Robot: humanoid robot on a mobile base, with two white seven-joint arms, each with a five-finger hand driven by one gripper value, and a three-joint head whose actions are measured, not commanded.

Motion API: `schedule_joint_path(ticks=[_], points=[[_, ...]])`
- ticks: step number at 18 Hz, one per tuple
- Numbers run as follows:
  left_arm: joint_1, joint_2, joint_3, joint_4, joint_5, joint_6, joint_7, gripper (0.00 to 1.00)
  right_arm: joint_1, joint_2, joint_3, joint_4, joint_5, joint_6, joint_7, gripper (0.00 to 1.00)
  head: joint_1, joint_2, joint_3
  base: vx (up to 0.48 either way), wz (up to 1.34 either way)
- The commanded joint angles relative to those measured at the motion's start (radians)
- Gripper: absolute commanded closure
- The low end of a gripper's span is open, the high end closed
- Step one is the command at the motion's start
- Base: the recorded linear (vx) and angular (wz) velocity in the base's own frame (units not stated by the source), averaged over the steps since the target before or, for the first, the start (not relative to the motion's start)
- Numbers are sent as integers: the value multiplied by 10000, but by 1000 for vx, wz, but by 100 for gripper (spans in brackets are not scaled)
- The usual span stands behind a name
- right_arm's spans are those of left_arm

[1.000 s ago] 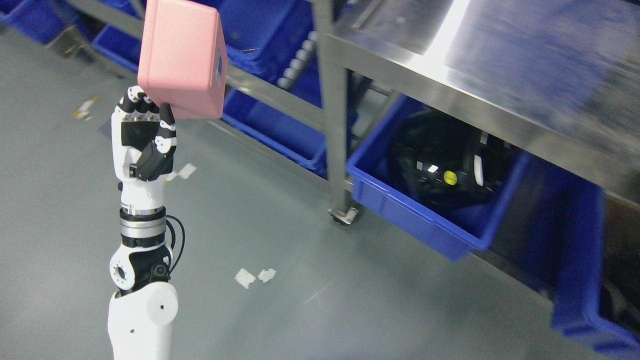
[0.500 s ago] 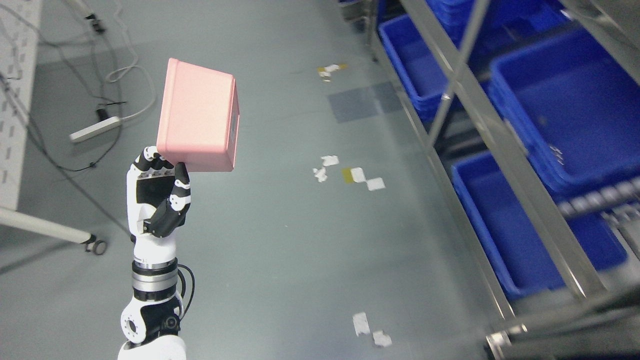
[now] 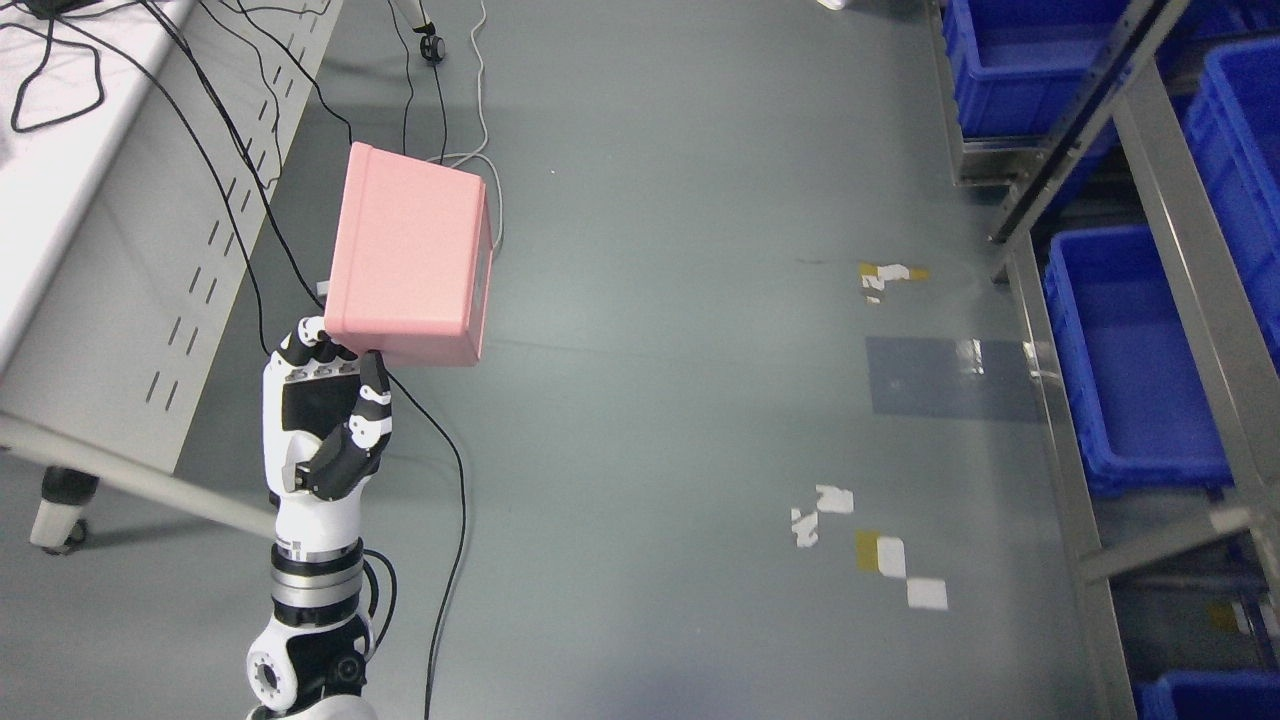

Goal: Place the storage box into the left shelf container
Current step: 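Hold the pink box in the left hand while turning toward the shelf rack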

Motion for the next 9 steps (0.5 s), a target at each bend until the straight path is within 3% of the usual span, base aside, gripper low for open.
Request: schedule_joint_path(ticks=[1,9], points=[[356,160,-130,-266,4,7,-4,97,-45,-175,0,-174,-215,-18,-89,0,0,0,0,700,148],[494,160,-145,-158,-456,7,-66,96,-30,-175,0,-174,-215,-18,-89,0,0,0,0,704,-25]])
